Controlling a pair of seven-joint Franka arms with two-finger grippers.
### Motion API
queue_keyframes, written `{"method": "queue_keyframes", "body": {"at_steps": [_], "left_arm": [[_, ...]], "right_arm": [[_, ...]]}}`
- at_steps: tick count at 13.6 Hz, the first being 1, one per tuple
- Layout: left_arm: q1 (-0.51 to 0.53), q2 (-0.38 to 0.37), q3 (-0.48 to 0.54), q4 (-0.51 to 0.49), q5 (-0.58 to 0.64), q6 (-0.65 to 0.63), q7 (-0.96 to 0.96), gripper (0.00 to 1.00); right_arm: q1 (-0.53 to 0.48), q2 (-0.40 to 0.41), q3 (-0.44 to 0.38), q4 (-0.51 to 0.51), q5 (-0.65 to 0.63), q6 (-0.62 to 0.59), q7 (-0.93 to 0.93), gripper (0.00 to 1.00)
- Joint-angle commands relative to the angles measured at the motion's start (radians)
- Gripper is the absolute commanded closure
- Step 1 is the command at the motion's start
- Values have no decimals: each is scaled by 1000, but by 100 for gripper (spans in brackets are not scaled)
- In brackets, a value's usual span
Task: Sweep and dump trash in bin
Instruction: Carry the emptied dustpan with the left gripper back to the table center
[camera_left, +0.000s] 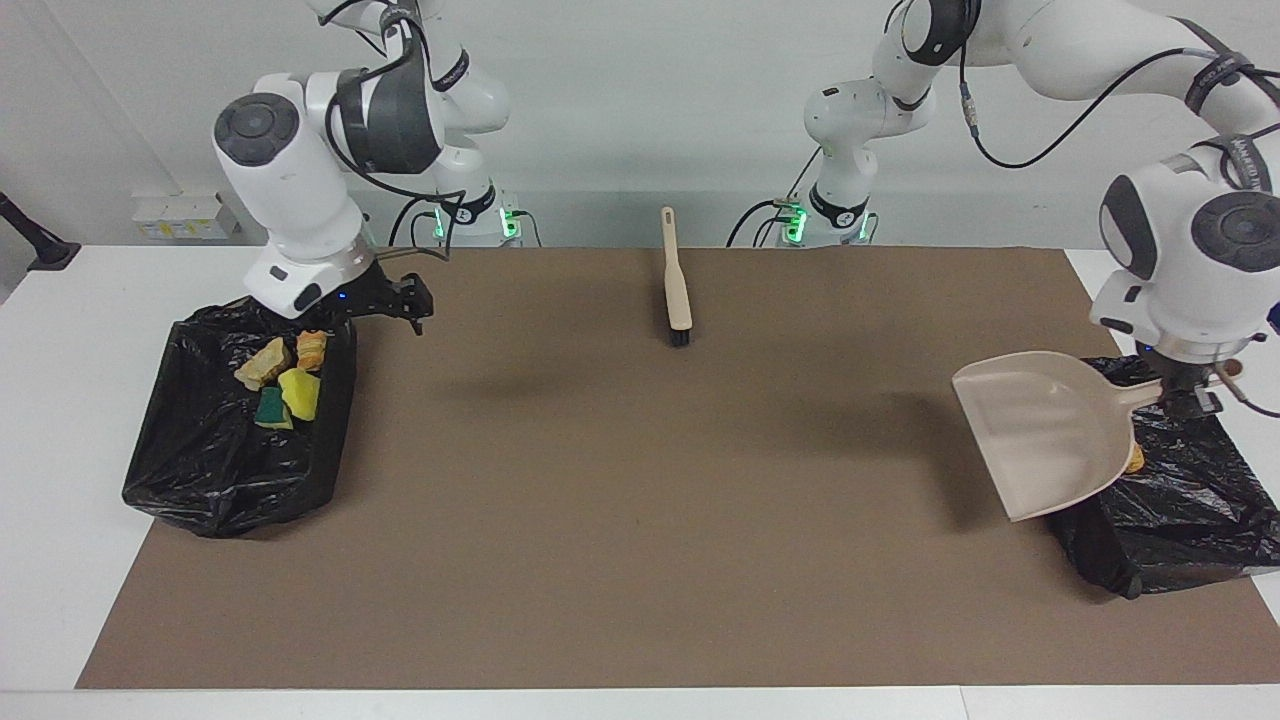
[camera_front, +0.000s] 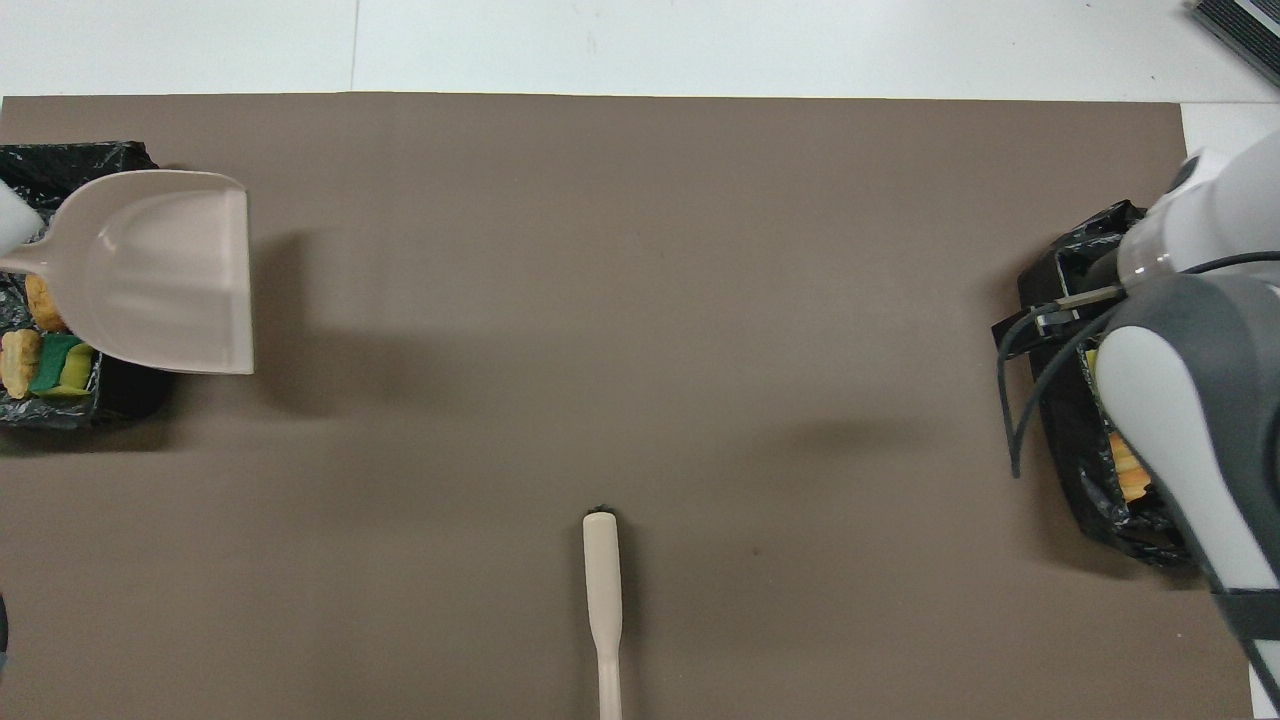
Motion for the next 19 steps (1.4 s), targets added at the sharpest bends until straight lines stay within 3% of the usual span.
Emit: {"method": "queue_keyframes", "body": {"at_steps": [1, 3, 7, 10, 14, 16, 19], "left_arm": [[-86, -85, 14, -174, -81, 17, -276, 100], [-171, -103, 14, -250, -110, 46, -517, 100], [-324, -100, 14, -254, -279, 43, -964, 100], [-451, -74, 14, -257, -334, 82, -1312, 100], [-557, -59, 14, -282, -492, 225, -1753, 100], [-608, -50, 14, -294, -506, 272, -1821, 100], [-654, -42, 14, -339, -552, 324, -1877, 100]], "right_arm": [[-75, -46, 2, 37, -15, -28, -18, 0], [-76, -66, -4, 64, -9, -97, -1, 0], [73, -103, -177, 130, 8, -197, 102, 0], [67, -153, -168, 140, 43, -286, 186, 0], [47, -199, -127, 118, 66, -278, 250, 0], [9, -178, -81, 126, 63, -278, 261, 0], [9, -80, -84, 208, 51, -300, 212, 0]]}}
